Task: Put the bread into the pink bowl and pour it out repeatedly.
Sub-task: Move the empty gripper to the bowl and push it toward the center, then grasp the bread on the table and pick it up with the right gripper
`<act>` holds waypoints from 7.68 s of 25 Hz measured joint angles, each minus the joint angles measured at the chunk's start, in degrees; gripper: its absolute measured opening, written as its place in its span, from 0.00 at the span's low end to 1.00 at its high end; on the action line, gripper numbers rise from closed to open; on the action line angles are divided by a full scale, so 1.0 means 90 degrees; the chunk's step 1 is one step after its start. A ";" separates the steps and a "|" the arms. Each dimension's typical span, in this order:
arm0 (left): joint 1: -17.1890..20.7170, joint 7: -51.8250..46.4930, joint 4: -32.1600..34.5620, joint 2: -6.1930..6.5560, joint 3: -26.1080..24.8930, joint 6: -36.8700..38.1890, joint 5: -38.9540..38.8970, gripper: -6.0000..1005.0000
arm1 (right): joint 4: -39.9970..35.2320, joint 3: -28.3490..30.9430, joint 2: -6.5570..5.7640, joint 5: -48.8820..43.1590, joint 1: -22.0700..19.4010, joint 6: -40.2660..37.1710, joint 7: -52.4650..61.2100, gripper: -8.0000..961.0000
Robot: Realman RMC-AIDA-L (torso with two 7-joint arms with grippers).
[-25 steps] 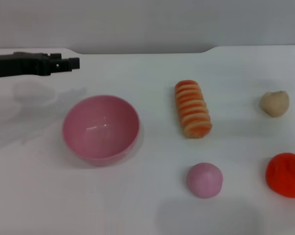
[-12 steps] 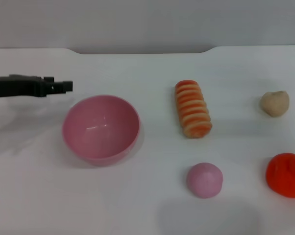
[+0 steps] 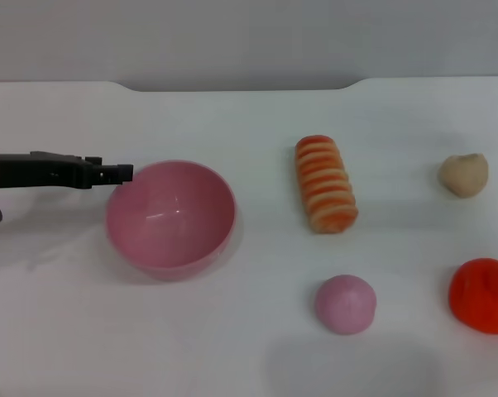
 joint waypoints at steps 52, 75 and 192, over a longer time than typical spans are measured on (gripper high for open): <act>-0.0480 -0.0886 -0.0391 -0.0305 0.0258 -0.0142 0.1480 0.66 | -0.0051 0.0016 -0.0020 0.0007 0.0150 0.0000 0.0000 0.59; -0.0499 -0.0939 -0.0348 -0.0321 0.0234 -0.0249 0.1515 0.09 | -0.0002 0.0027 0.0000 0.0054 0.0072 0.0000 0.0001 0.60; -0.1133 -0.0318 -0.0315 -0.0425 0.0247 -0.0582 0.1523 0.05 | -0.2602 -0.0784 0.0068 -1.6436 0.2468 0.0427 1.4214 0.61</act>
